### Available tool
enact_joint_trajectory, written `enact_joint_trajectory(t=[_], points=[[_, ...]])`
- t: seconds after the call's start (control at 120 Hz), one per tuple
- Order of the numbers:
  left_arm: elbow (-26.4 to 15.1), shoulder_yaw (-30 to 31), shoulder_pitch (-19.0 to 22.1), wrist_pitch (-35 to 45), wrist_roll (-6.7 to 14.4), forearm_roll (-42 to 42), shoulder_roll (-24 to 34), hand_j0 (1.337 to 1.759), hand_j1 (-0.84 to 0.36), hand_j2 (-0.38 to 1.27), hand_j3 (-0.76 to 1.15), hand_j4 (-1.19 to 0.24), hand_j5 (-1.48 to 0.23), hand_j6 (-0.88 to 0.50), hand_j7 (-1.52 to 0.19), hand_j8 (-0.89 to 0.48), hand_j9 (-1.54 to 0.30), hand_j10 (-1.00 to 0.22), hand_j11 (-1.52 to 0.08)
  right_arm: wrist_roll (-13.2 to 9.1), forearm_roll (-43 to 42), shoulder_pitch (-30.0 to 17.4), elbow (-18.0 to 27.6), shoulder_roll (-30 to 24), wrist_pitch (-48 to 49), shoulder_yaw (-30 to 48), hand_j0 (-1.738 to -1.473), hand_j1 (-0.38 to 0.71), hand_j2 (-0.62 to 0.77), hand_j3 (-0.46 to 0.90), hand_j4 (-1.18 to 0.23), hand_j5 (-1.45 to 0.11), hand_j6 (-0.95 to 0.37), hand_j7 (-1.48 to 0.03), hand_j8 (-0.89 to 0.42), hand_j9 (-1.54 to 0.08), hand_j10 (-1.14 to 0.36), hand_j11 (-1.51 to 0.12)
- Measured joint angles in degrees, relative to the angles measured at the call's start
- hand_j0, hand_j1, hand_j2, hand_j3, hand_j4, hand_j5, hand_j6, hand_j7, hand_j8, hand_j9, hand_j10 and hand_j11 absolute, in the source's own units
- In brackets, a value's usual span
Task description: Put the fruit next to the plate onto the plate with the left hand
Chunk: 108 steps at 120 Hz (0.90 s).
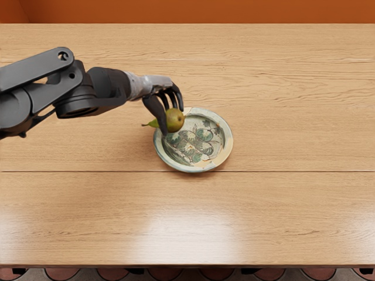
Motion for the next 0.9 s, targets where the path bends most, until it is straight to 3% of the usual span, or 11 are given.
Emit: enact_joint_trajectory(t=[0.217,0.517,0.7,0.8,0.9], points=[[1.0,0.0,-1.3,0.0,0.1,-0.9,-3.3,1.654,-0.4,0.78,0.0,-0.59,-1.01,-0.44,-0.98,-0.49,-0.96,-0.65,-0.96,0.0,0.0,0.0,0.0,0.0,0.0,0.0,-1.658,-0.35,0.0,0.0,0.0,0.0,0.0,0.0,0.0,0.0,0.0,0.0],[10.9,0.2,-2.2,-1.2,0.1,-0.8,-9.9,1.654,-0.41,0.81,0.0,-0.6,-1.0,-0.46,-0.97,-0.51,-0.97,-0.7,-0.97,0.0,0.0,0.1,0.0,0.0,0.0,-0.1,-1.658,-0.35,0.0,0.0,0.0,0.0,0.0,0.0,0.0,0.0,0.0,0.0],[13.1,0.3,-2.2,-1.8,0.1,-0.8,-10.1,1.654,-0.4,0.81,0.0,-0.61,-0.99,-0.46,-0.97,-0.5,-0.96,-0.71,-0.96,0.0,0.0,0.1,0.0,0.0,0.0,0.0,-1.658,-0.35,0.0,0.0,0.0,0.0,0.0,0.0,0.0,0.0,0.0,0.0],[13.3,0.3,-1.9,-1.5,0.0,-0.9,-12.1,1.655,-0.39,0.75,0.0,-0.62,-0.93,-0.46,-0.92,-0.5,-0.92,-0.68,-0.92,0.0,0.0,0.1,0.0,0.0,0.0,0.0,-1.658,-0.35,0.0,0.0,0.0,0.0,0.0,0.0,0.0,0.0,0.0,0.0],[13.4,0.1,-1.8,-0.8,0.0,-0.9,-12.3,1.656,-0.33,0.55,0.0,-0.57,-0.83,-0.45,-0.82,-0.49,-0.82,-0.62,-0.82,0.0,0.0,0.1,0.0,0.0,0.0,0.0,-1.658,-0.35,0.0,0.0,0.0,0.0,0.0,0.0,0.0,0.0,0.0,0.0]])
